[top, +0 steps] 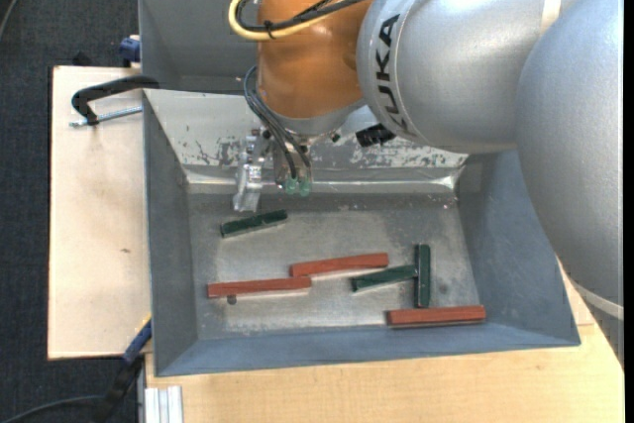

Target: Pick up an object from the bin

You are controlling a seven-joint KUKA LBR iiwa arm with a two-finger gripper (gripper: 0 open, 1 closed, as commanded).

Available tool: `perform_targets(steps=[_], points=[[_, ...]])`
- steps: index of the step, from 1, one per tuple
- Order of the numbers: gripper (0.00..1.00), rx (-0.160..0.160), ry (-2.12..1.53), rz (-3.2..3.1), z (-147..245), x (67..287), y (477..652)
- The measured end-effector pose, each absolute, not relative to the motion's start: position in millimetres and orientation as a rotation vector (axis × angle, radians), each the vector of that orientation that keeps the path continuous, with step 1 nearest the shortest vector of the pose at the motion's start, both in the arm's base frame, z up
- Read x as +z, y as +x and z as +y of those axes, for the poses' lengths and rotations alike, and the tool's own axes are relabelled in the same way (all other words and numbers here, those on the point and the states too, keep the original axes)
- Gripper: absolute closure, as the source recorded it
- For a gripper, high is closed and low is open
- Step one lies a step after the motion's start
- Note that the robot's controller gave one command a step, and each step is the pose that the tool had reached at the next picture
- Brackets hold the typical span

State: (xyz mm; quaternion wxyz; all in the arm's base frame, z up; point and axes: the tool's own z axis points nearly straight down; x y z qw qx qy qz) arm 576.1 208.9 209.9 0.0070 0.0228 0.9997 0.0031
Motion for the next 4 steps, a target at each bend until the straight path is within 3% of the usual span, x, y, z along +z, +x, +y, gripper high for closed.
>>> perform_targets(steps=[1, 2, 3, 4], points=[[0.00, 0.004, 0.074, 3.136, 207.7, 204.5, 574.5], [0.00, -0.001, -0.064, 3.144, 170.9, 72.0, 552.0], [0.00, 0.002, 0.001, 3.132, 138.9, 71.7, 598.8], [1.00, 0.004, -0.003, 3.137, 141.0, 71.2, 596.6]])
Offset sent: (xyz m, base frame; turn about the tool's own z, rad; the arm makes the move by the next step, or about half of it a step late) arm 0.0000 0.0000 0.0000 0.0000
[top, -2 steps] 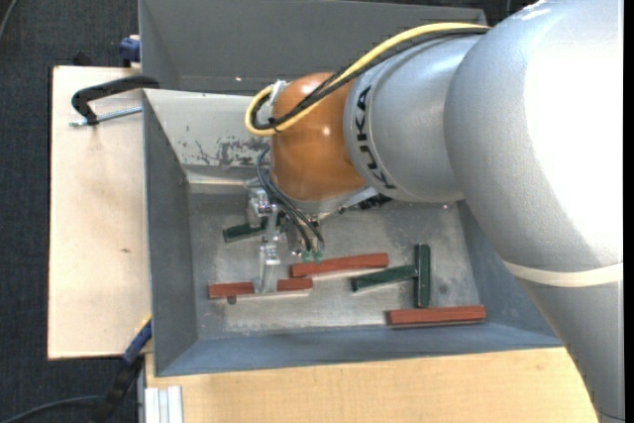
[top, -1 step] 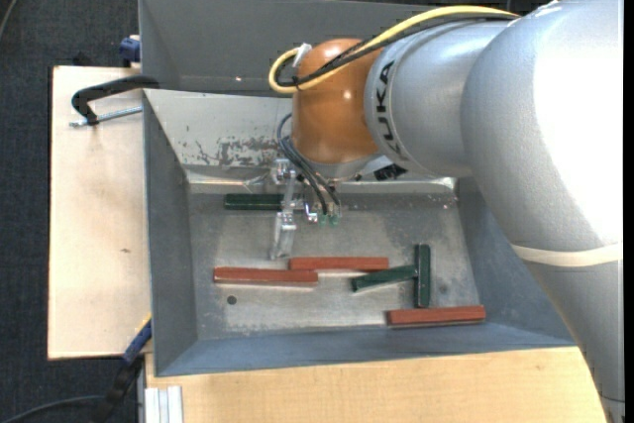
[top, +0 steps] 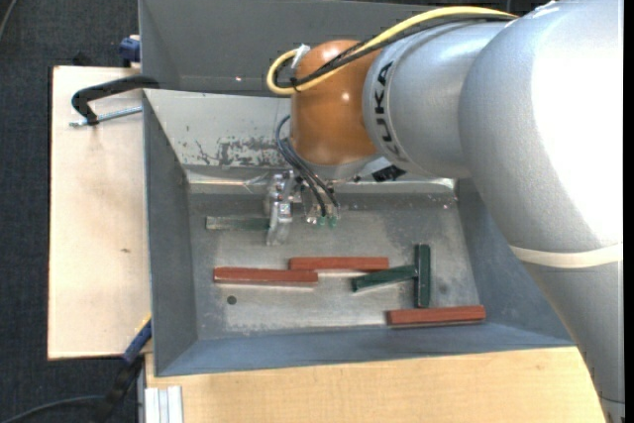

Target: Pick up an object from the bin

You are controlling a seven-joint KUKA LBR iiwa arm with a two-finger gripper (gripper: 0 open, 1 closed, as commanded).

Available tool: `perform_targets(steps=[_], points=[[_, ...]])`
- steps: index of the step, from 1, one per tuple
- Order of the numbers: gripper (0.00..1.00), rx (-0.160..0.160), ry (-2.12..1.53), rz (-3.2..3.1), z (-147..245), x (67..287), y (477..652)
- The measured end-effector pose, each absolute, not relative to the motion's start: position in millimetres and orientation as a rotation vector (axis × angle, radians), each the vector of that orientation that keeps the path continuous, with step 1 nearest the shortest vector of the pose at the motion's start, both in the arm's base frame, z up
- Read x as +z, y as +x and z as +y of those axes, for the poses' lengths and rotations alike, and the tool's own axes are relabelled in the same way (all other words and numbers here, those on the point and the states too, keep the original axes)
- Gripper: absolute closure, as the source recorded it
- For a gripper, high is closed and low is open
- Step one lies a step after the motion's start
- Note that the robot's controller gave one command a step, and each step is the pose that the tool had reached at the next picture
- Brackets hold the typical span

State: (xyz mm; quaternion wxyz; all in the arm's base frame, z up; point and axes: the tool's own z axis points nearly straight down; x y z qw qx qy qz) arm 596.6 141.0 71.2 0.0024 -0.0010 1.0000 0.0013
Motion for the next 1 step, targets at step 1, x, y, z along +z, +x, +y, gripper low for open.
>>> perform_targets(steps=[1], points=[[1.00, 0.009, -0.032, 3.128, 167.9, 256.3, 568.9]])
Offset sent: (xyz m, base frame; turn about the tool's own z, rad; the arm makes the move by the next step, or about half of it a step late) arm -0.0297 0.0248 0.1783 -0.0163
